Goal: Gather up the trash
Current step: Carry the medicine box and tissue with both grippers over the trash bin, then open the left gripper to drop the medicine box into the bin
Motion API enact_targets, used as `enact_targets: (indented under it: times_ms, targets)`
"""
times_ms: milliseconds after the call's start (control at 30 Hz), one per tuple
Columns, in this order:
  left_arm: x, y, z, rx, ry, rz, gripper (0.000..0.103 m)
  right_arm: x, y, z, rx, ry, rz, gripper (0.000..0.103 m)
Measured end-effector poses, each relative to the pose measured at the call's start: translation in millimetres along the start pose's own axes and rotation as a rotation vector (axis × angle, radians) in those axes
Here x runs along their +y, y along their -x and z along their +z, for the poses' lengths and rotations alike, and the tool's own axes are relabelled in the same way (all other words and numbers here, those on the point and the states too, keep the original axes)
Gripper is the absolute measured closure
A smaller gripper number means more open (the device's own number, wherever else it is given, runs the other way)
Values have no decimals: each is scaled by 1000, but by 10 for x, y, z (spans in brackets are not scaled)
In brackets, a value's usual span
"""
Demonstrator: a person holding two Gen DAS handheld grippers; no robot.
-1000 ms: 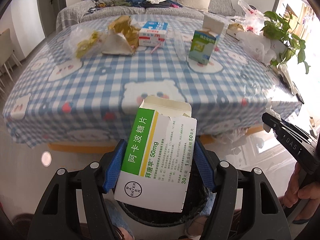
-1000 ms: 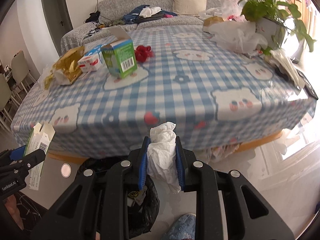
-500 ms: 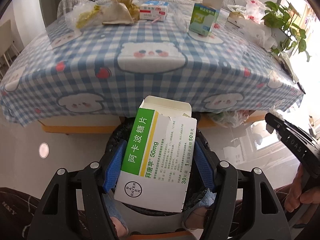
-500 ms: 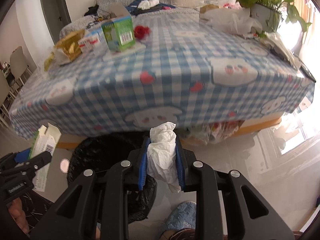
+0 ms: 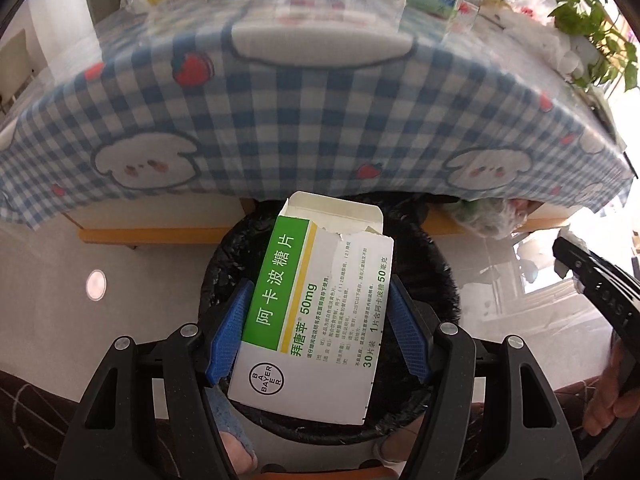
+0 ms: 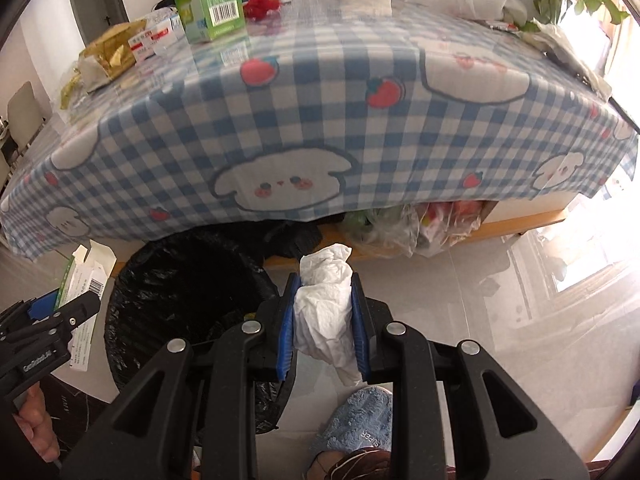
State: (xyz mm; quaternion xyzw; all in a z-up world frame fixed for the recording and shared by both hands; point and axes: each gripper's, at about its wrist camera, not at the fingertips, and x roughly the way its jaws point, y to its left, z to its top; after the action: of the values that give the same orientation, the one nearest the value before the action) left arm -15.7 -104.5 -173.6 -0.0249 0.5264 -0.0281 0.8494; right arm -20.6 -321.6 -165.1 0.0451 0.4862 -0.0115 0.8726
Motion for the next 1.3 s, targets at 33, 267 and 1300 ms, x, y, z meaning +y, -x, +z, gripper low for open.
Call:
enact_targets:
  times_ms: [33, 267, 1300]
  targets:
    - [0, -39, -9, 2, -1, 3, 38, 6, -19, -11, 6, 2, -2, 80]
    - [-57, -201, -37, 19, -13, -4, 38, 23, -148, -79, 41, 19, -19, 80]
    - [-27, -95, -40, -68, -33, 6, 6, 259, -207, -140, 32, 45, -18, 80]
